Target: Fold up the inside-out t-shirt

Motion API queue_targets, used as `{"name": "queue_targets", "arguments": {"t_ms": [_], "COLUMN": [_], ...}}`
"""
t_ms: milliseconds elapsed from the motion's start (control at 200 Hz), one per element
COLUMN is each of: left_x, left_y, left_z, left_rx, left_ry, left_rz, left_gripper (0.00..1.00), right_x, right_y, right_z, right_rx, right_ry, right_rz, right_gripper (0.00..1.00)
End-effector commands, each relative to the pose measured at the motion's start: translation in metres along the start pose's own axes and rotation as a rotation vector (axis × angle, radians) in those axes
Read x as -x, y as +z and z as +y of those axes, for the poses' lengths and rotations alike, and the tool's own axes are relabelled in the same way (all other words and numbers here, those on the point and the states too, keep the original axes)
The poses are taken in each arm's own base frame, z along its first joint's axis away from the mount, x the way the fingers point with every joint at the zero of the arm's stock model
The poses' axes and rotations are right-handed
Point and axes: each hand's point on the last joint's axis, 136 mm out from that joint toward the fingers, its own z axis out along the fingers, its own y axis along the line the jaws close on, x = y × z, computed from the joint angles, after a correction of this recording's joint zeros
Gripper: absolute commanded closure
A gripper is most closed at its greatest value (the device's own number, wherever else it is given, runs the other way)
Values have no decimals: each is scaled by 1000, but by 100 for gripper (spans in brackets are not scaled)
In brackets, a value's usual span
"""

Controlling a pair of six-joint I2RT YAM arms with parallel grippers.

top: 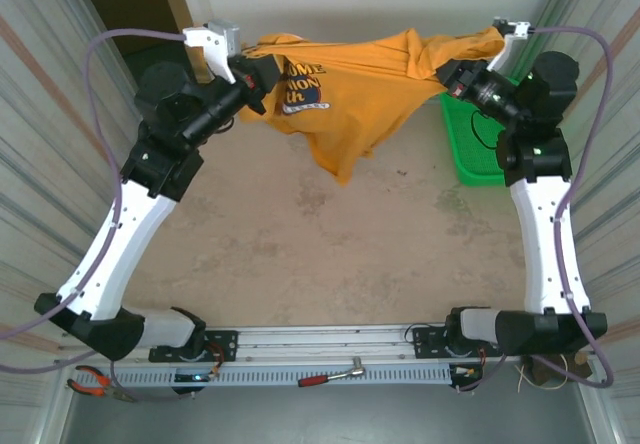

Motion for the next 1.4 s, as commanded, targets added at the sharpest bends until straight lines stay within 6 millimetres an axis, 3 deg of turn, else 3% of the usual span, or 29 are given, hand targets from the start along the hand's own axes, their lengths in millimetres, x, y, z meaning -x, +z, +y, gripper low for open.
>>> {"name": "queue_targets", "arguments": {"t_ms": [0,60,115,190,250,366,491,686,701,731,892,977,1082,1157,1293,1318,1353,1358,1383,1388,1393], "left_x": [38,14,9,32,51,52,34,-3,-5,-10,-23,-38,-77,-116,-194,-207,-230,-233,-249,-252,-255], "left_y": [-4,13,14,-5,-28,-42,-43,-59,-61,-64,-75,-69,-54,-44,-33,-31,-31,-32,-34,-35,-36], "left_z": [23,15,2,-4,0,16,13,-23,-24,-29,-56,-59,-34,-10,40,50,66,68,81,83,85], "left_rx": [103,45,28,116,130,152,128,-51,-54,-65,-153,-153,-20,113,351,382,442,455,514,525,536], "left_ry": [10,-7,36,145,105,22,-6,-146,-156,-176,-310,-395,-528,-618,-753,-786,-825,-832,-869,-877,-885], "left_rz": [-47,128,165,2,-154,-125,-55,46,49,58,82,104,168,227,301,302,308,310,318,320,321], "left_gripper": [100,100,100,100,100,100,100,100,100,100,100,100,100,100,100,100,100,100,100,100,100], "right_x": [19,15,19,38,49,54,55,59,60,62,70,74,64,40,-23,-35,-59,-56,-68,-81,-76], "right_y": [-5,-1,-9,-39,-62,-77,-85,-106,-114,-119,-125,-97,-50,-7,76,91,110,110,118,120,120], "right_z": [-25,-24,-22,-21,-21,-11,8,51,66,74,91,65,10,-44,-142,-162,-201,-197,-215,-229,-223], "right_rx": [-81,-61,-68,-137,-183,-204,-191,-190,-177,-179,-191,-181,-184,-238,-365,-396,-461,-458,-485,-506,-502], "right_ry": [6,9,-15,-54,-71,-99,-130,-230,-256,-274,-288,-206,-84,-14,34,37,68,57,73,94,85], "right_rz": [-85,-57,-76,-225,-328,-338,-332,-343,-362,-375,-378,-292,-159,-51,145,187,267,266,318,350,344], "right_gripper": [100,100,100,100,100,100,100,100,100,100,100,100,100,100,100,90,64,60,47,45,43]}}
